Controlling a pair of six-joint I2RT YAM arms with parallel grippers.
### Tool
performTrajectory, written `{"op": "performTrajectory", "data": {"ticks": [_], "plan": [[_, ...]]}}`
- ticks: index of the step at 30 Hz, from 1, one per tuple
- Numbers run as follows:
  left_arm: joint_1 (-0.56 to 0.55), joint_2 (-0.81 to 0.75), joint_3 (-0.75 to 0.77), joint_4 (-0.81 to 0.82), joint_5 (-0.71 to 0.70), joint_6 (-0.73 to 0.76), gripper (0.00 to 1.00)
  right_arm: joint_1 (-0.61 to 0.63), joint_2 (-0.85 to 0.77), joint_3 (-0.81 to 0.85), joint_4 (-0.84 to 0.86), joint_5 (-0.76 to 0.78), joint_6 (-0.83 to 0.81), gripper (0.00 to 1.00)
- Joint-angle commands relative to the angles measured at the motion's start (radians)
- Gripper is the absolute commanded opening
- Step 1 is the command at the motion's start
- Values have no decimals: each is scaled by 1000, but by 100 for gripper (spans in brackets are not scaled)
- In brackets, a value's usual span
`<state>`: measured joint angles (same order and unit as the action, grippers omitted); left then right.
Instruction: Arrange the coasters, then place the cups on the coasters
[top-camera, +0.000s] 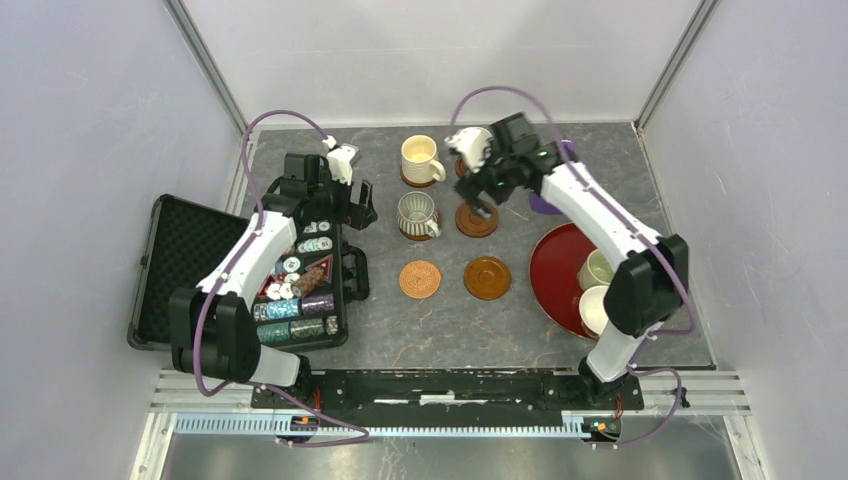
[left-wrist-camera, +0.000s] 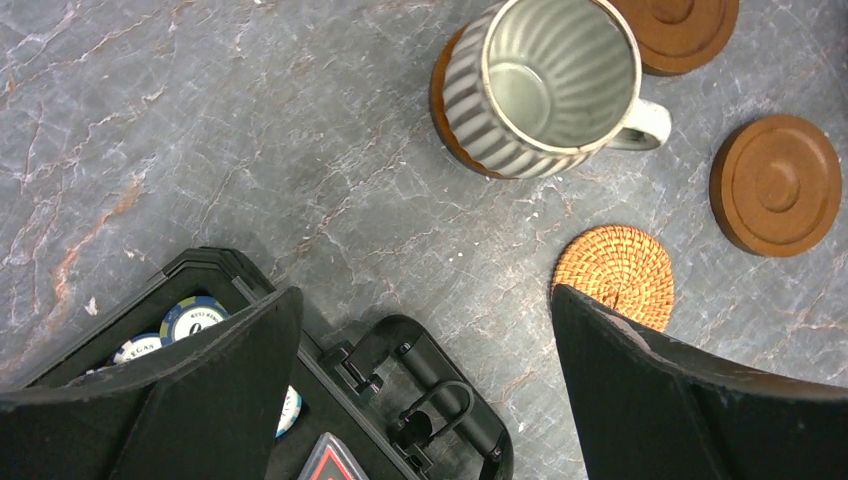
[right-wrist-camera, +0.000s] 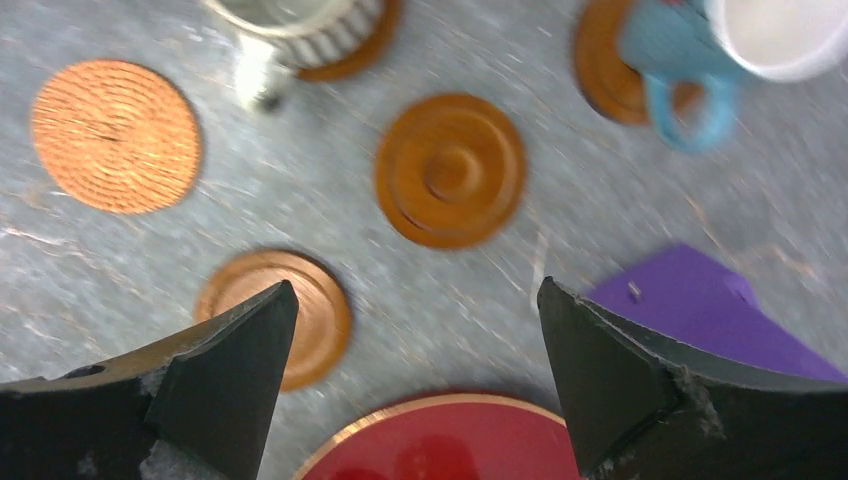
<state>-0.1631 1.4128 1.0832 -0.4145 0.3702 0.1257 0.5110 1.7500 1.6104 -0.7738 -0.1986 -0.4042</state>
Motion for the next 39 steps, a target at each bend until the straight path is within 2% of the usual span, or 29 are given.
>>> {"op": "performTrajectory", "data": {"ticks": [1, 5, 9, 15, 20, 28, 39], "plan": [[-27, -6, 32, 11, 45, 88, 100, -166, -96, 23, -126, -27, -70, 97], [-37, 36, 70, -14, 83, 103, 100, -382, -160, 8, -206, -68, -189, 97], [-54, 69, 87, -16, 103, 107, 100, -596, -164, 51, -345, -105, -403, 93], [-81, 98, 94, 4, 108, 94, 100, -807, -181, 21, -478, -102, -720, 90], [-96, 105, 90, 15, 101, 84, 100, -841, -223, -102, -463, -36, -871, 84], [-96, 100, 91, 14, 81, 88, 100, -844, -223, -185, -484, 22, -1045, 84], [-96, 103, 92, 4, 69, 94, 100, -836, -266, -355, -483, 58, -1107, 89]]}}
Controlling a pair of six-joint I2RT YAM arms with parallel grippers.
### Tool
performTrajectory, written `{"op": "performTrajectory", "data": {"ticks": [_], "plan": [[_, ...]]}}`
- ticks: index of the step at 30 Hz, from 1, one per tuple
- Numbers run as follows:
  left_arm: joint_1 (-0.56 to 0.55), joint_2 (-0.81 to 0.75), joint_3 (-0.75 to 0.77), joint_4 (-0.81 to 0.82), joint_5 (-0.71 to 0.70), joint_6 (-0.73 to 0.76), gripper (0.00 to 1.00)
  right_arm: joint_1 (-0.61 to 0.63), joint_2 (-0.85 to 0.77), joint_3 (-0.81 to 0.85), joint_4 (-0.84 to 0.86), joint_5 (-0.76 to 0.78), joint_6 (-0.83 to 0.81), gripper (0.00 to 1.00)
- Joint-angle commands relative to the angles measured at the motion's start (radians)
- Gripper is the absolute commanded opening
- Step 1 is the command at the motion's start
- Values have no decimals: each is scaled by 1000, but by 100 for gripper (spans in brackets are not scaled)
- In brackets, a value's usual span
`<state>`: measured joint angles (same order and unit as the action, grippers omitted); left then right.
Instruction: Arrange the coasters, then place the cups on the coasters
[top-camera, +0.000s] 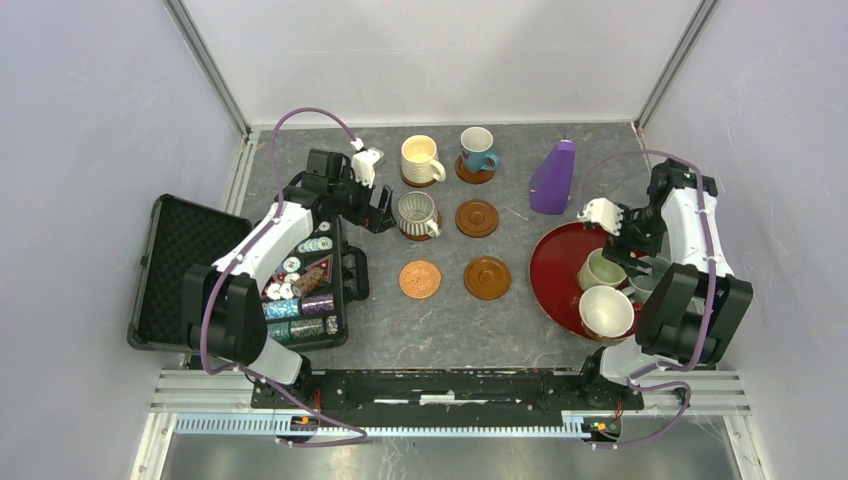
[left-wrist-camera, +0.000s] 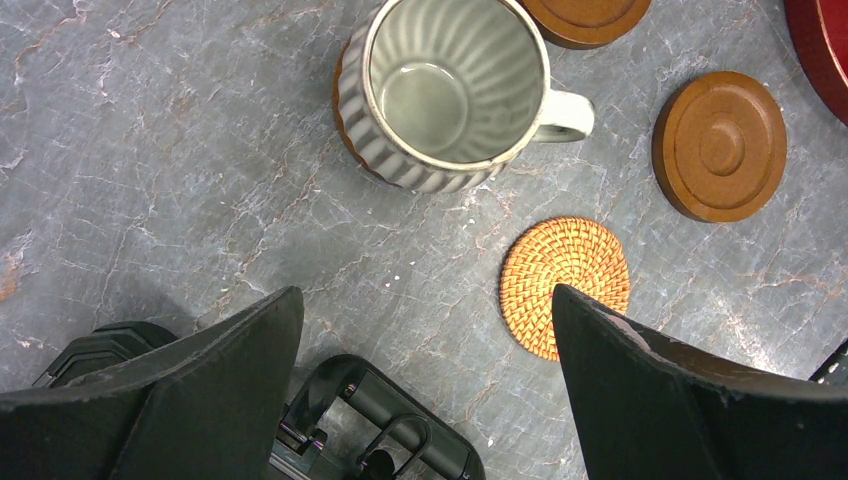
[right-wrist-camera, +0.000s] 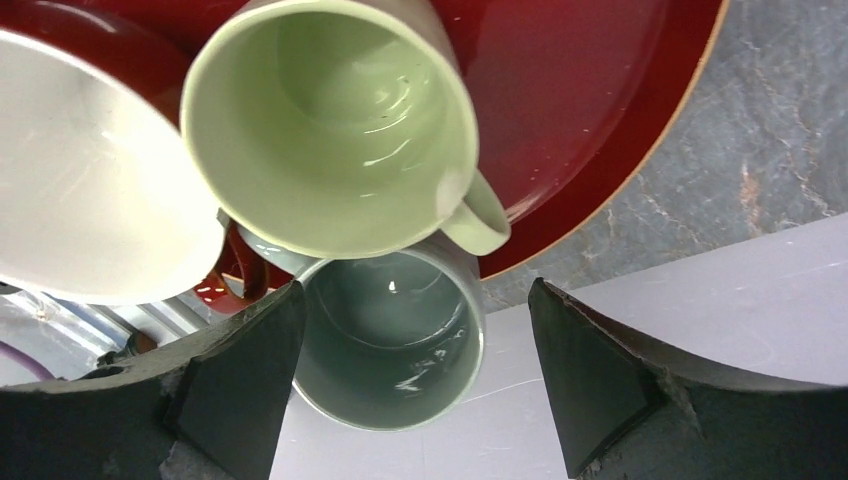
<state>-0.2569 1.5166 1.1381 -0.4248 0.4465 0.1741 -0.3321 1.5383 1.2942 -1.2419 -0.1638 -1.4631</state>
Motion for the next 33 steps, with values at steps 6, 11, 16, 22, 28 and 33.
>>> {"op": "performTrajectory", "data": {"ticks": [6, 11, 16, 22, 28, 33], "plan": [[-2, 18, 52, 21, -9, 44, 100, 19, -45, -59, -6, 6, -26, 90], [-2, 15, 52, 23, -16, 44, 100, 35, -53, -98, 49, 7, -6, 91], [-2, 4, 42, 21, -23, 43, 100, 52, -54, -125, 87, -1, 14, 92], [-2, -7, 35, 20, -37, 39, 100, 87, -47, -127, 150, -43, 104, 93], [-2, -11, 34, 17, -42, 37, 100, 136, 3, -91, 201, -95, 243, 93], [-2, -14, 37, 14, -46, 36, 100, 175, 33, -22, 166, -173, 303, 93]]}}
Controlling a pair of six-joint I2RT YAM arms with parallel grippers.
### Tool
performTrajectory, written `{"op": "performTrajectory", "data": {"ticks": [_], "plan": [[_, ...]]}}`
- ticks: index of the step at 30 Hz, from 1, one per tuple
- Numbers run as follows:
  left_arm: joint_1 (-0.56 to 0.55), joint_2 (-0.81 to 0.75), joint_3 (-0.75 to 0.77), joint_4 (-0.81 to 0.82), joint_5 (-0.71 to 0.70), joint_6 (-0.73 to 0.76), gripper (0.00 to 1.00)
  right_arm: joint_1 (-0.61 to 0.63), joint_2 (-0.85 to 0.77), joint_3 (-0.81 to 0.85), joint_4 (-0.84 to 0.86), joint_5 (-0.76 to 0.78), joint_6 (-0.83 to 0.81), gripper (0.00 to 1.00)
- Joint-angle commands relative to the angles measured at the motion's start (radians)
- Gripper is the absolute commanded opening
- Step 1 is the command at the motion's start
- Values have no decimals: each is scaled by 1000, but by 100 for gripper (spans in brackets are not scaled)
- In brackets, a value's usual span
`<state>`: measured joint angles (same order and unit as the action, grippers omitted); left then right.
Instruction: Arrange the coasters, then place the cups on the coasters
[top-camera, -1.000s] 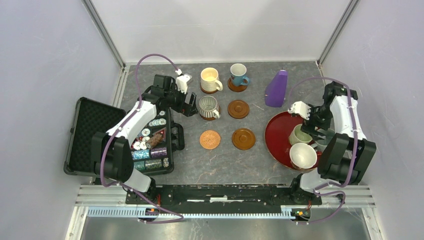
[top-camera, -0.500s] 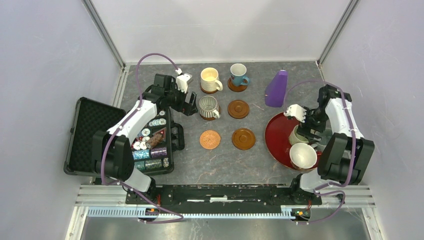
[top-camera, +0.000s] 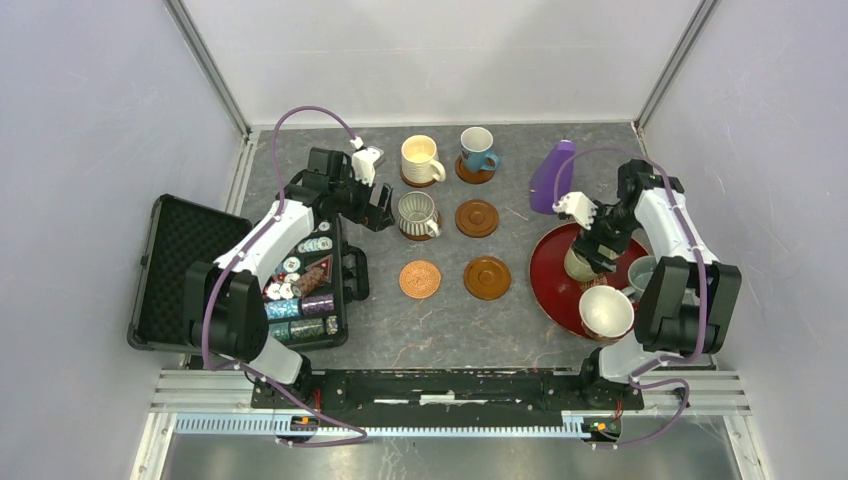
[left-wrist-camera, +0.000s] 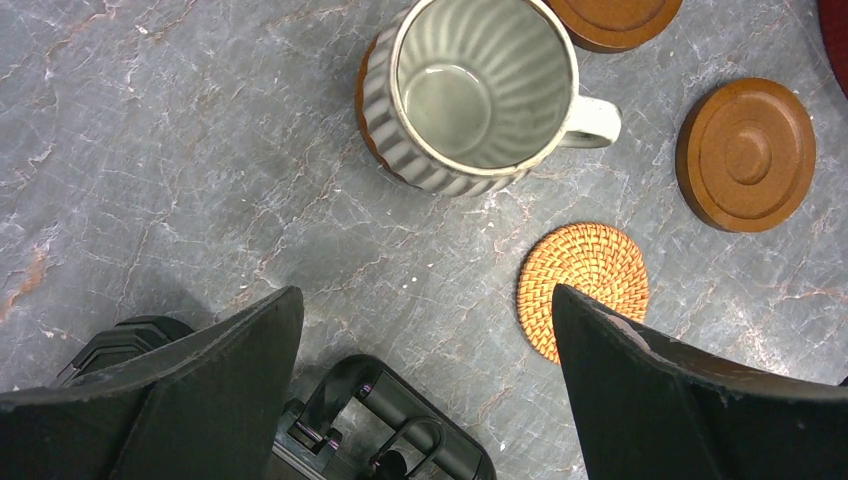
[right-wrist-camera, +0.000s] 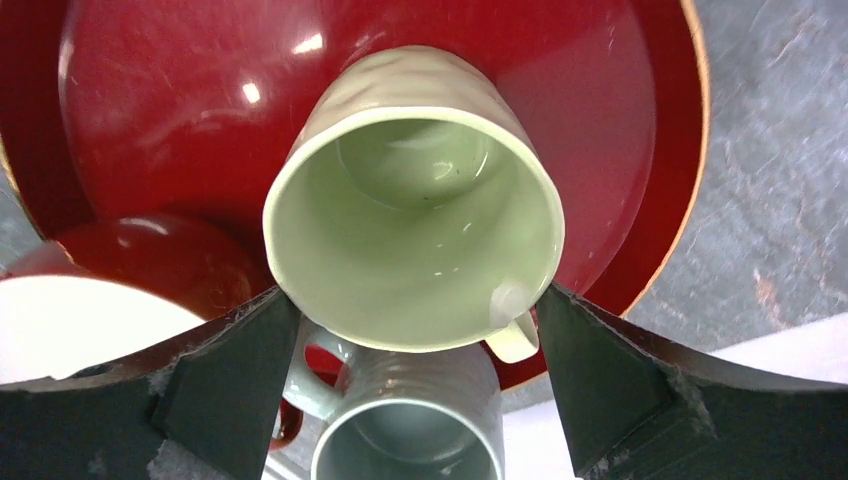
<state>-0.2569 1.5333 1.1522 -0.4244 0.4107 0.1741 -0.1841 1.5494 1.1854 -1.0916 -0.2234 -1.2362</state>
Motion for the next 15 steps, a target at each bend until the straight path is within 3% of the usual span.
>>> {"op": "performTrajectory", "data": {"ticks": [1, 7, 15], "plan": [[-2, -31, 24, 11, -12, 36, 100, 26, 30, 119, -19, -141, 65, 94], [-2, -36, 17, 9, -12, 37, 100, -25, 68, 205, -158, -106, -65, 94], [-2, -19, 27, 15, -9, 40, 100, -31, 74, 126, -124, -13, -242, 95]]}}
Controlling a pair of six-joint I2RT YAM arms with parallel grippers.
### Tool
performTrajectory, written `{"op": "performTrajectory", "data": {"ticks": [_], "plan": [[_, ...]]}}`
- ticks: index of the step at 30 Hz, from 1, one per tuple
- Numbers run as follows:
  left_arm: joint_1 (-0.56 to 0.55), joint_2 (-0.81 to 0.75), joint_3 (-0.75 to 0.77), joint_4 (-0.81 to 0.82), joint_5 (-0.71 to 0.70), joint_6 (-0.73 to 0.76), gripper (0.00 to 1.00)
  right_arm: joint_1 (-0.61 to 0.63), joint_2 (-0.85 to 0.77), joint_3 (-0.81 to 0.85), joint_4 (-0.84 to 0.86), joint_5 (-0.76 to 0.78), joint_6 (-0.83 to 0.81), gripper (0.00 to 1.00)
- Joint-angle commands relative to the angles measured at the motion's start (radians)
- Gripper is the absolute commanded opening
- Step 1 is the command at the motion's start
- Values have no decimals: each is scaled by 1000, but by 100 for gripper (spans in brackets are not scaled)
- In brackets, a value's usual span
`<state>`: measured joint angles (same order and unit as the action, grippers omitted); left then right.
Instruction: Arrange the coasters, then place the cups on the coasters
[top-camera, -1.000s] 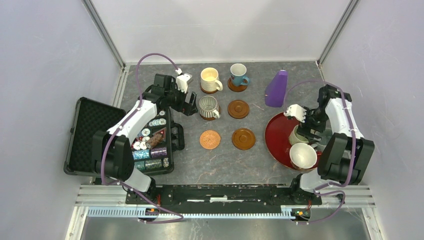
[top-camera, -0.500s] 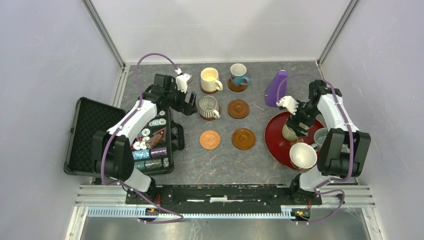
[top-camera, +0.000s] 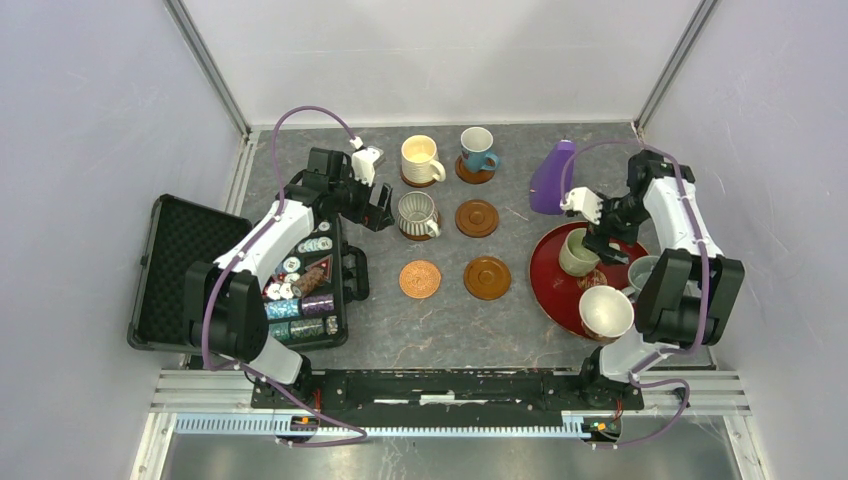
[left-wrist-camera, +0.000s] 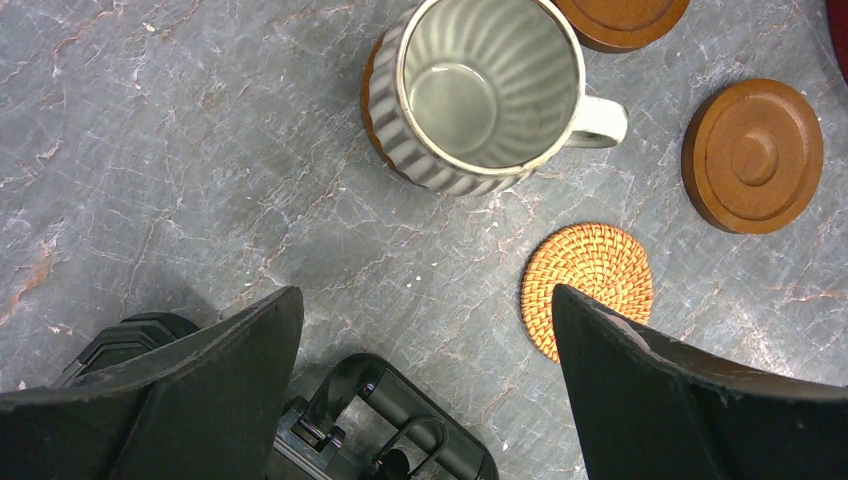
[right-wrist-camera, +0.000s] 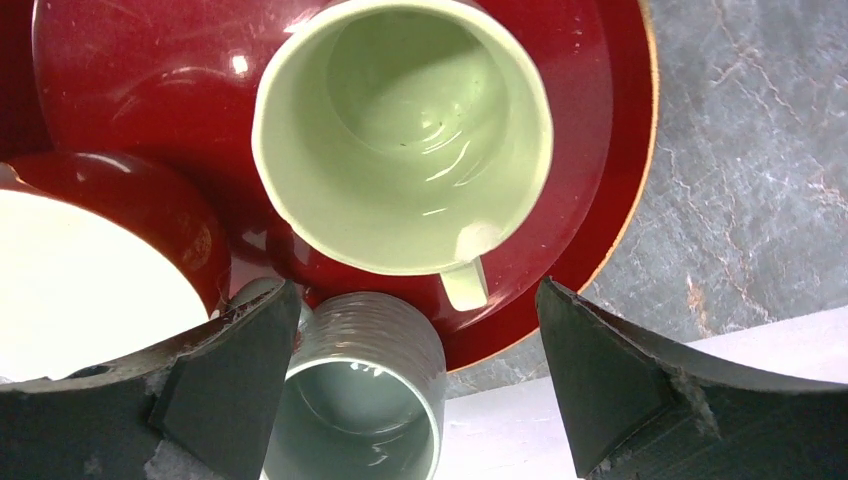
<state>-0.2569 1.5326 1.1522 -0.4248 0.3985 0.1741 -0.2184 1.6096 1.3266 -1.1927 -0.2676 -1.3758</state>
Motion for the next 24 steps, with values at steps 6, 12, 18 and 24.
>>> {"op": "performTrajectory", "data": {"ticks": [6, 12, 18, 24], "plan": [[-2, -19, 34, 13, -6, 46, 100, 3, 92, -15, 53, 33, -115, 91], [-2, -32, 20, 0, -16, 47, 100, 3, 119, -50, 53, -27, -143, 79], [-2, -40, 14, -14, -14, 56, 100, 2, 89, -120, 133, -68, -112, 66], [-1, -28, 24, -13, -9, 51, 100, 3, 41, -180, 194, -89, -62, 46]]}}
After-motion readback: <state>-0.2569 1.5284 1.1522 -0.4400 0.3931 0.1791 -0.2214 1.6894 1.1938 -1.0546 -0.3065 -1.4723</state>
